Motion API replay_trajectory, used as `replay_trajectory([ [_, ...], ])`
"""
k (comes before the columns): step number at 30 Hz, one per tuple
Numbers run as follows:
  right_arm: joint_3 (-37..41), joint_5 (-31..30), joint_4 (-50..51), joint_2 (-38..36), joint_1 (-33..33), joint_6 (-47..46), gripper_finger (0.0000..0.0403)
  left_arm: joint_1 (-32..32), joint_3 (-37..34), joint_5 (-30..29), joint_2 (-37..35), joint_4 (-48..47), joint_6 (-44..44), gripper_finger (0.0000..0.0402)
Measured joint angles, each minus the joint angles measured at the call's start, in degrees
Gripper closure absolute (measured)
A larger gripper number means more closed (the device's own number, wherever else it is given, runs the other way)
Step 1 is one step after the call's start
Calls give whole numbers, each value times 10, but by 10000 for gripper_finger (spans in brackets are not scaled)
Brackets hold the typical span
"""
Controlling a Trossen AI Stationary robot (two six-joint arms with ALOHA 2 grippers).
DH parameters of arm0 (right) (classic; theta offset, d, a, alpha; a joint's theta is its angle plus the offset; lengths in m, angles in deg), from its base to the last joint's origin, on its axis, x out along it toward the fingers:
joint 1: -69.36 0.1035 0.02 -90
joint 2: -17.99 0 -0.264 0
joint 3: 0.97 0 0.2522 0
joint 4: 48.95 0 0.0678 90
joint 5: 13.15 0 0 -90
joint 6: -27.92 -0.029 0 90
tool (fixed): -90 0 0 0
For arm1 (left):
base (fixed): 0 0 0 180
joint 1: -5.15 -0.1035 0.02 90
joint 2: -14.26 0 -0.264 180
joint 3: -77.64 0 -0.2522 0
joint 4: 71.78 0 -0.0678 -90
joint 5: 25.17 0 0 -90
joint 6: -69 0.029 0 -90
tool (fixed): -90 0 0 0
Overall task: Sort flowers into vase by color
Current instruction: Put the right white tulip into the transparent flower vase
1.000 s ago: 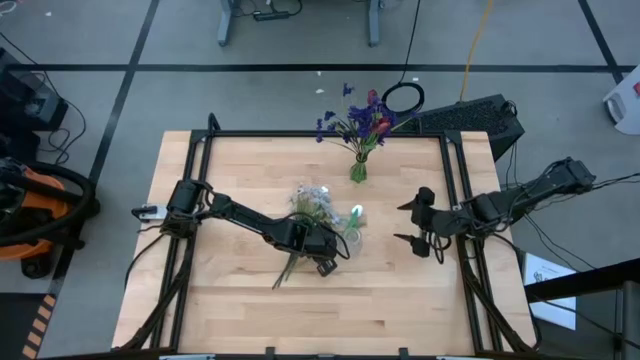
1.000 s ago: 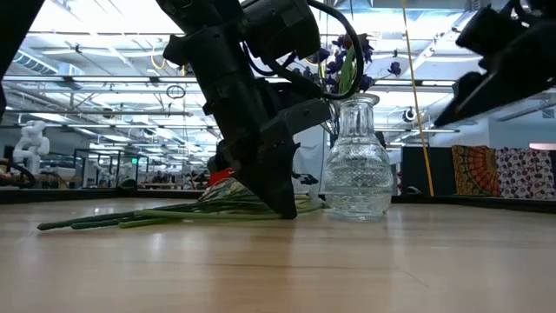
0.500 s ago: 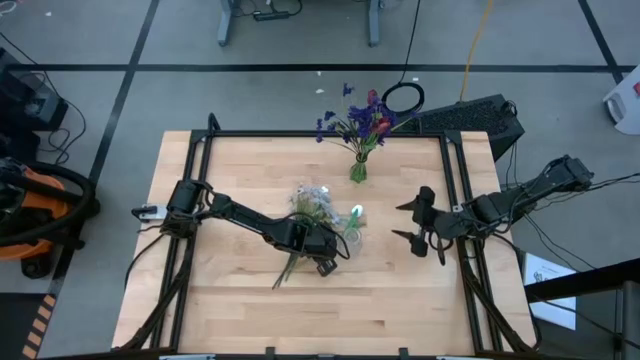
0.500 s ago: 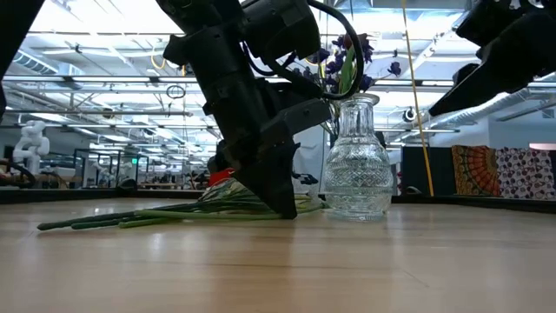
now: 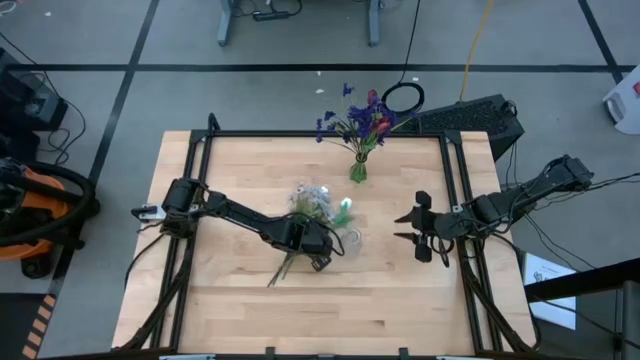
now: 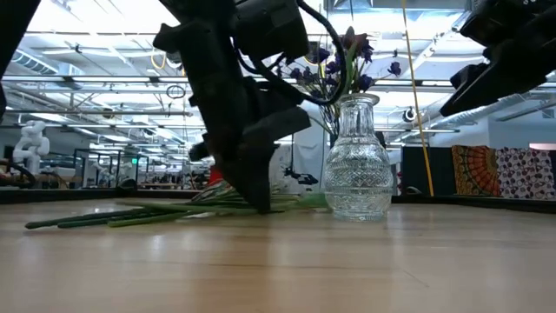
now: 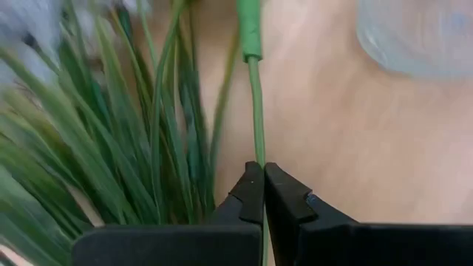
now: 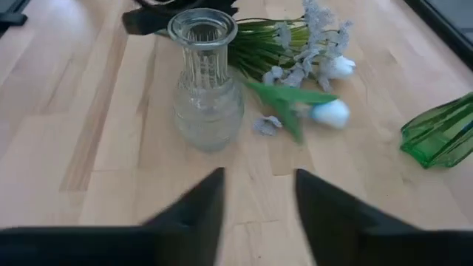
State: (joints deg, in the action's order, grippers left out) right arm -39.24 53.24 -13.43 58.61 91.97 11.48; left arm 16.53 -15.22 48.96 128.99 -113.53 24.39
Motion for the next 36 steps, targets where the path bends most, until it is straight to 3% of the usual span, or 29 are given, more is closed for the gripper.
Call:
replay_trajectory([
  [4,15,0,-19,0,0,17,360,-1,0,-24,-12,-10,0,399],
  [6,44,14,-54,-4,0,17,390,-1,1,-30,-14,-10,-1,400],
  [12,149,31,-230,-25,0,-8,399,2,1,-66,-37,-19,-1,400],
  [16,181,29,-311,-50,0,22,400,10,1,-123,-63,-20,-1,401],
  [23,202,30,-311,-95,0,26,402,19,-33,-208,-132,5,0,401],
  [28,226,30,-309,-141,0,24,402,19,-75,-217,-180,24,16,401],
  [36,226,35,-320,-208,-23,106,403,16,-99,-217,-214,36,31,401],
])
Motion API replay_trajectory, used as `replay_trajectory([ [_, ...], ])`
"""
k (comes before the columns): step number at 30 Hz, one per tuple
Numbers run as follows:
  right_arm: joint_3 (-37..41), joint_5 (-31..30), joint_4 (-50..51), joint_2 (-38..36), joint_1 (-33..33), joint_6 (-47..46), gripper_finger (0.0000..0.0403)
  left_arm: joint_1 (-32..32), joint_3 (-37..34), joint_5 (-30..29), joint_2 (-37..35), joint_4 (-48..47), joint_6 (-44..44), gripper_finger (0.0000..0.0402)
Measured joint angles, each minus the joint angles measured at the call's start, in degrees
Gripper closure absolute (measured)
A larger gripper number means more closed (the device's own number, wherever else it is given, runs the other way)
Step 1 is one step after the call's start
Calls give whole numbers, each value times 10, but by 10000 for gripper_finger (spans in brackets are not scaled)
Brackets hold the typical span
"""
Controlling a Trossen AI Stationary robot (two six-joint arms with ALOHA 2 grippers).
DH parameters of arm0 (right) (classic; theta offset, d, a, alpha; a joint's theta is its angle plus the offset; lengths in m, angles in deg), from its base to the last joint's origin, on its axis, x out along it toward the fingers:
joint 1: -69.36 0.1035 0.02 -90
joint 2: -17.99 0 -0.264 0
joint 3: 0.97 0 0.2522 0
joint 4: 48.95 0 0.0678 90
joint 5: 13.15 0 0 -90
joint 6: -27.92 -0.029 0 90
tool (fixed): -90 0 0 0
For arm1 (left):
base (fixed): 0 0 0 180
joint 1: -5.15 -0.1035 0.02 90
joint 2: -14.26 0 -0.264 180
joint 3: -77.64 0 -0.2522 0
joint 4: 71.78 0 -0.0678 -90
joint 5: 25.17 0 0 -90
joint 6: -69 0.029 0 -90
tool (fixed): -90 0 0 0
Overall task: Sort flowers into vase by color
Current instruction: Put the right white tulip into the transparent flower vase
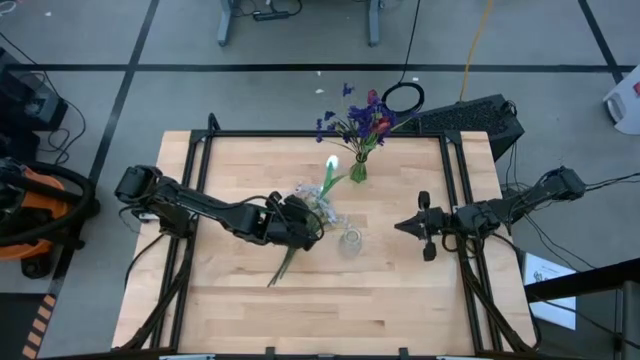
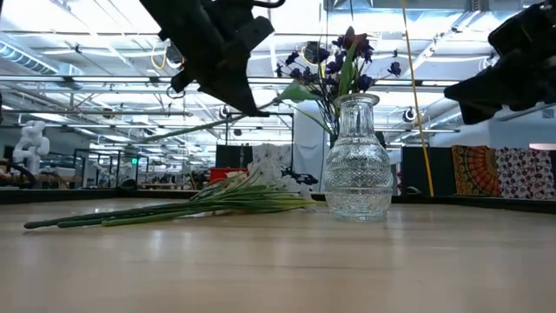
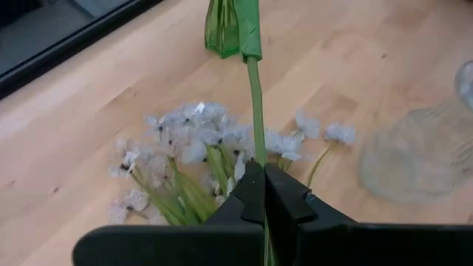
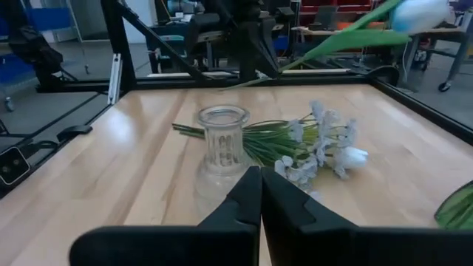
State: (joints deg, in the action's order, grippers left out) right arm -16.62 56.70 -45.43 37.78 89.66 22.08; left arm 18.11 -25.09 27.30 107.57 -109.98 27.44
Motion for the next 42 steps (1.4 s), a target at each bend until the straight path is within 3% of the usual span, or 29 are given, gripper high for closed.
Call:
replay_trajectory([
  [12,0,147,35,-43,-156,9,403,-2,0,15,0,24,1,402],
  [19,11,158,70,-99,-162,1,403,-1,0,8,-4,32,8,402],
  [28,10,156,74,-177,-162,20,403,-9,1,7,-24,90,93,402],
  [35,10,160,86,-184,-162,20,403,-8,1,19,-56,90,150,402],
  [40,10,159,86,-182,-162,20,403,2,0,23,-91,118,260,402],
  [42,10,158,86,-183,-162,20,403,3,-13,64,-111,168,328,402],
])
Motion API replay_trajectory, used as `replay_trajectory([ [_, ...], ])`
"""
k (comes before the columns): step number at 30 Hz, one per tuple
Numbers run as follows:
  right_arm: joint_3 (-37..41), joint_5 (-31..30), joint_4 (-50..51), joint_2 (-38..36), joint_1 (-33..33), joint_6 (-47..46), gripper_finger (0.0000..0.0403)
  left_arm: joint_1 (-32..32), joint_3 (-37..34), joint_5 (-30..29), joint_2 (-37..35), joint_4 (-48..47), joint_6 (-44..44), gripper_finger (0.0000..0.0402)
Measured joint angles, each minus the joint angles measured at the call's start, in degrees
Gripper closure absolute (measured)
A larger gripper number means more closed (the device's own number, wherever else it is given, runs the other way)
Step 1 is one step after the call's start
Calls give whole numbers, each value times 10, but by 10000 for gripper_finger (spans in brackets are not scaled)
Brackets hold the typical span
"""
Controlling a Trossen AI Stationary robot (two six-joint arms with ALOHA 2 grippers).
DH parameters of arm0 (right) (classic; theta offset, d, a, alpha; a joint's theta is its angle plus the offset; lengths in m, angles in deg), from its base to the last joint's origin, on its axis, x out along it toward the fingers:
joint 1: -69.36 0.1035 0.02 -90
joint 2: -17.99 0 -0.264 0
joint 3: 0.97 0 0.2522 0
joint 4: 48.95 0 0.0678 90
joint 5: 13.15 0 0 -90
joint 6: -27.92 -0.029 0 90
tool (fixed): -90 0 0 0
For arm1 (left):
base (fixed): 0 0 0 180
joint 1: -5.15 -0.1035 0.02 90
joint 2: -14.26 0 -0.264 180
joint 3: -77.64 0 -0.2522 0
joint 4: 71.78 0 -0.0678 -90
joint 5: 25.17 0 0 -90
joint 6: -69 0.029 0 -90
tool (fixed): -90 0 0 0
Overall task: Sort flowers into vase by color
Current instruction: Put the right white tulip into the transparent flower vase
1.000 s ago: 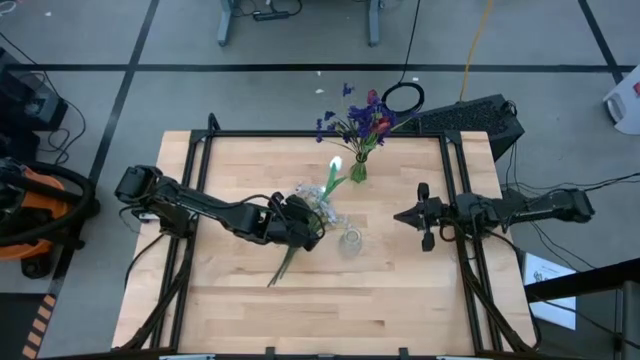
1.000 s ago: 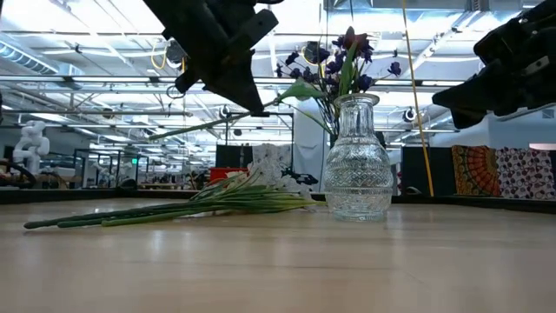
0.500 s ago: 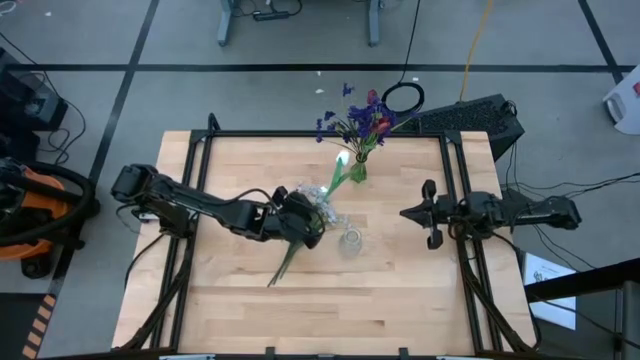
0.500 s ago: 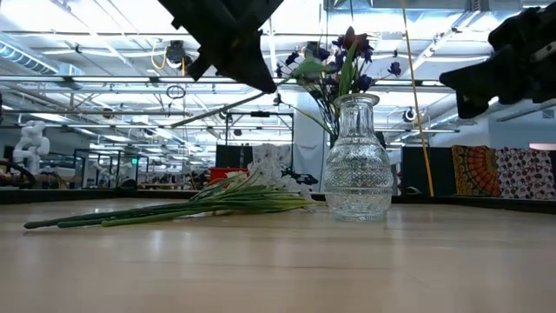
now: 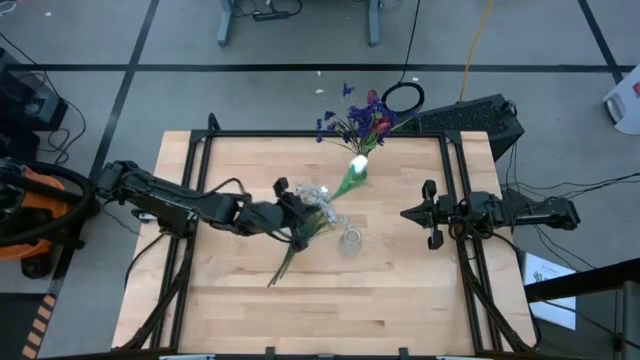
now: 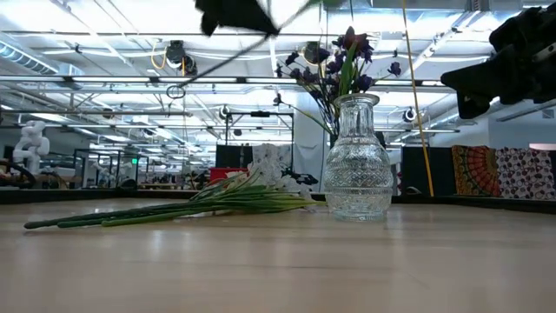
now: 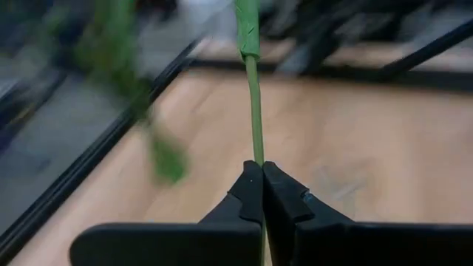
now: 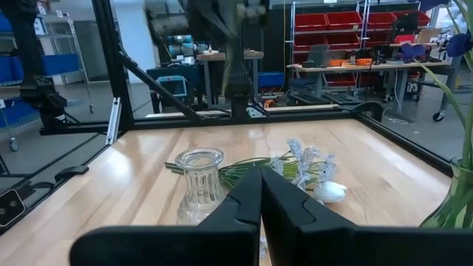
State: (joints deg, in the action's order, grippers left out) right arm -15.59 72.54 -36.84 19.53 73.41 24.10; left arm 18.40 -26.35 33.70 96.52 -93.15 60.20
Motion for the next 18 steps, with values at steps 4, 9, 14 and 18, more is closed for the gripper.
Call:
replay_trajectory([
  [4,0,0,0,0,0,0,403,-21,-66,125,-28,178,87,401],
  [9,0,-1,0,0,0,0,403,-76,-169,302,-41,429,106,402],
  [14,0,-1,0,0,0,0,403,-120,-229,411,-2,700,76,401],
  [18,0,-1,0,0,0,0,403,-119,-217,412,38,729,63,401],
])
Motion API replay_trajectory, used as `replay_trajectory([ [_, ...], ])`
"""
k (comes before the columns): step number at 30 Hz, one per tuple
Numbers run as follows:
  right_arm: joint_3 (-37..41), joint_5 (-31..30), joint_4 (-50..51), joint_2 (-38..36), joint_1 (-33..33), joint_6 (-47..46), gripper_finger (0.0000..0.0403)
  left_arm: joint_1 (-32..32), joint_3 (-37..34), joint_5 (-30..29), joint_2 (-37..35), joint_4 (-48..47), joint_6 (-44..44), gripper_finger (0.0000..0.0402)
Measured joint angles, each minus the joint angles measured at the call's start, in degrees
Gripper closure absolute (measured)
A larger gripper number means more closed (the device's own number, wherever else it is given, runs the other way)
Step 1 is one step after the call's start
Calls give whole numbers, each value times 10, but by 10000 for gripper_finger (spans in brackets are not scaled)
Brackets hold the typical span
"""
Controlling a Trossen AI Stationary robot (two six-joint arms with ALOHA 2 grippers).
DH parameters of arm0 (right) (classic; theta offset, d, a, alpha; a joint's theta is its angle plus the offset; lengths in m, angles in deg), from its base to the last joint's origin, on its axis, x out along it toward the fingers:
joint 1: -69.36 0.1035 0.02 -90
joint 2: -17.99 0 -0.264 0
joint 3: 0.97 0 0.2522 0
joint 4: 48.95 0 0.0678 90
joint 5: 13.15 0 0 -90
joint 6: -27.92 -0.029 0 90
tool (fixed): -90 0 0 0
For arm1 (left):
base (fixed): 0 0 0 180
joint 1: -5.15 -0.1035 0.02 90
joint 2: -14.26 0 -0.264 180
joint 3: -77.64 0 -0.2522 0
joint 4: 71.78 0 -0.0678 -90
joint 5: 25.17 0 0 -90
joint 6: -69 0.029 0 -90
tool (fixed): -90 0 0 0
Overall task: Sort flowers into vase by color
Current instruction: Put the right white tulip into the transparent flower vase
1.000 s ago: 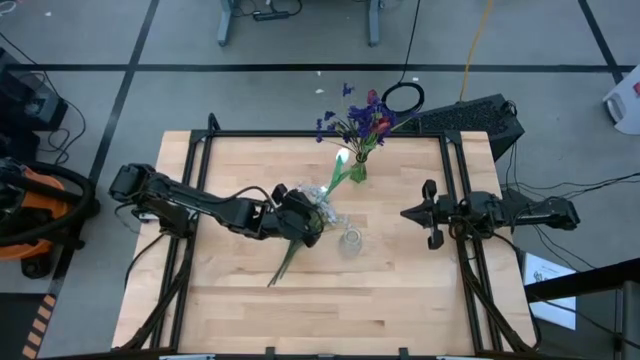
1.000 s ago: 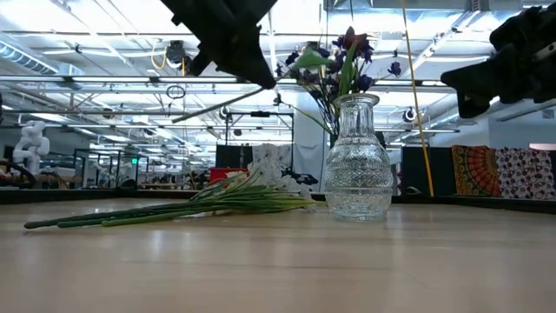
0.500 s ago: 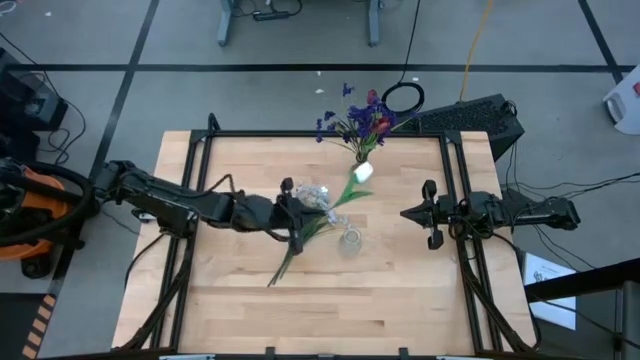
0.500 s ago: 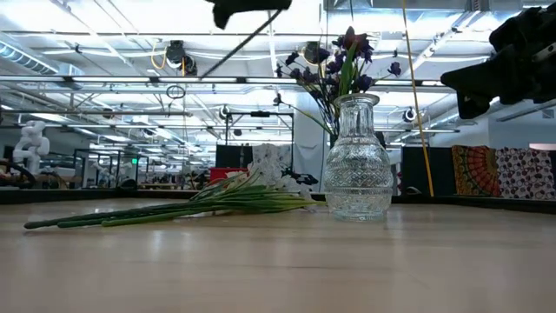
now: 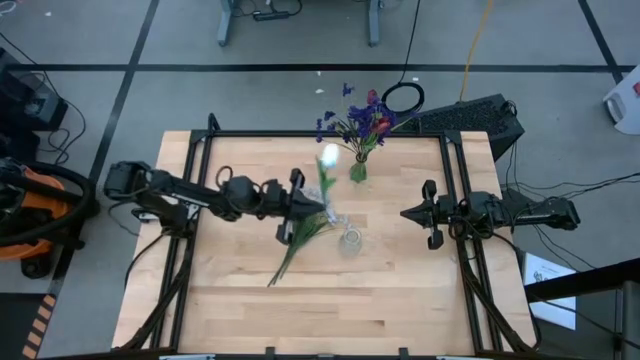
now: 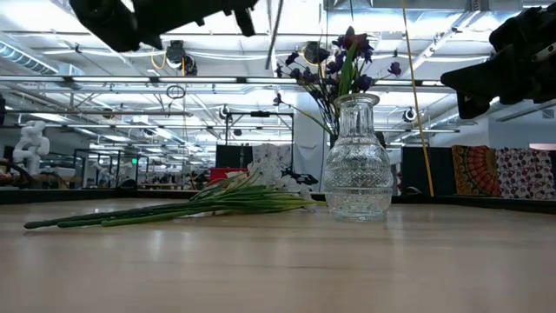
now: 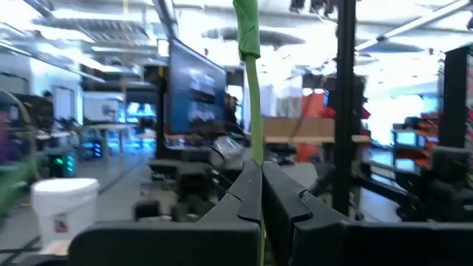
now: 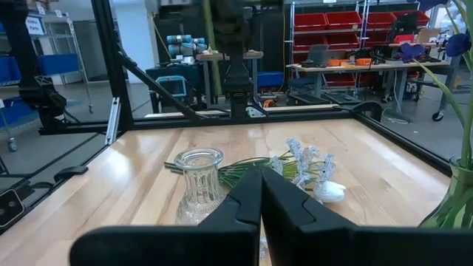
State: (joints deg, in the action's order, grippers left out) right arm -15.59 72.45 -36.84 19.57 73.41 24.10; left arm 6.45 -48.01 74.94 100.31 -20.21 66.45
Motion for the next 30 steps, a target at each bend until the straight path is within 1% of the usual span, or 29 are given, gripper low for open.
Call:
replay_trajectory([
  [7,0,0,0,0,0,0,403,29,82,3,81,3,11,401],
  [10,0,0,0,0,0,0,403,34,115,3,102,3,46,402],
  [14,0,0,0,0,0,0,403,34,149,2,124,4,47,401],
  [23,0,0,0,0,0,0,403,34,192,-1,198,3,48,401],
  [25,0,0,0,0,0,0,403,34,199,-13,217,5,48,401],
  [27,0,0,0,0,0,0,403,34,200,-31,234,30,44,401],
  [30,0,0,0,0,0,0,403,34,200,-35,252,61,44,401],
])
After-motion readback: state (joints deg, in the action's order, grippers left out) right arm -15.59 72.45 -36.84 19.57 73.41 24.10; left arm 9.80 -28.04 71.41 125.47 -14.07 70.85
